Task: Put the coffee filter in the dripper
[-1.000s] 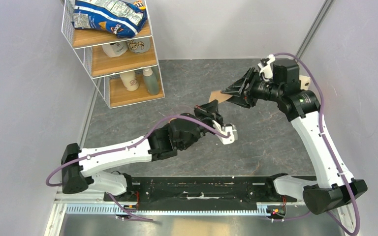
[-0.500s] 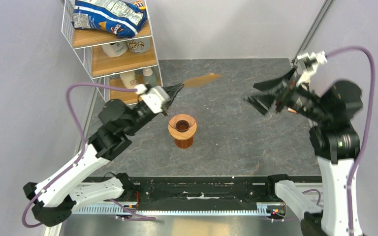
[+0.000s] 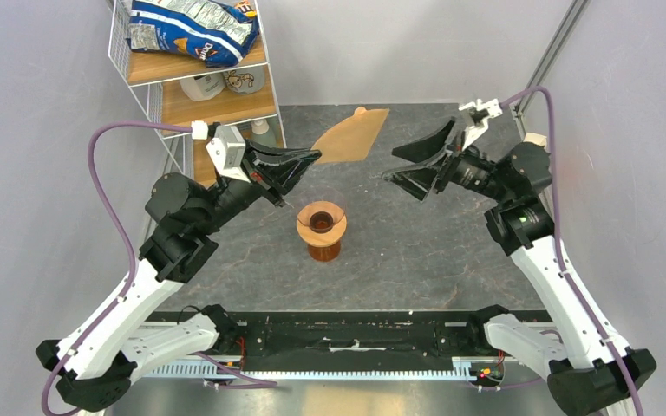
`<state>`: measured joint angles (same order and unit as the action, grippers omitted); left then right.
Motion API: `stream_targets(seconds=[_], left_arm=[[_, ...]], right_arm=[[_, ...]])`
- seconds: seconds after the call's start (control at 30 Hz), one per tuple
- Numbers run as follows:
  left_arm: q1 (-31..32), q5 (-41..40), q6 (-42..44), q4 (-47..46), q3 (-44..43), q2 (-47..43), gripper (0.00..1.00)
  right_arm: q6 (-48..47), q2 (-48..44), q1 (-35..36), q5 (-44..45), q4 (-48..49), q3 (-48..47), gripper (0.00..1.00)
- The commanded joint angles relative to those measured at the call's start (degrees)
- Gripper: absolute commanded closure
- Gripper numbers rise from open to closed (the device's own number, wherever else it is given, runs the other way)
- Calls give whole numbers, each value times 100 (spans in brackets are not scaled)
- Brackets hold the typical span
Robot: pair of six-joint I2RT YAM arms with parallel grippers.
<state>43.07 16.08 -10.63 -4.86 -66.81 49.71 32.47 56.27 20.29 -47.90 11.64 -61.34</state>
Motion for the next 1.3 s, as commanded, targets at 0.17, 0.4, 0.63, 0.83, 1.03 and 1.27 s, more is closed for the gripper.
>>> stream_targets(seconds=[0.17,0.4,0.63,0.83,1.03,1.27], left_arm=[[-44,528,-684,-353,3,8,98],[-44,630,-656,-358,57,6,98],[-68,1128,-66,587,310,-257,55],[-348,1756,1800,3214,-69,-769,18],[-352,2396,3934,4817,-382,-1105,14],[-317,3284,4275,4872,-745,-454,14]], right_arm=[[-444,349,492,-360,817,-655,16],[-759,624,764,-727,849,-880,59],[-2356,354,788,-937,-40,-871,100],[-6117,-469,792,-1180,-2873,-680,100],[-9552,-859,929,-1320,-5398,-542,100],[-11189,-420,1588,-823,-6928,-743,100]])
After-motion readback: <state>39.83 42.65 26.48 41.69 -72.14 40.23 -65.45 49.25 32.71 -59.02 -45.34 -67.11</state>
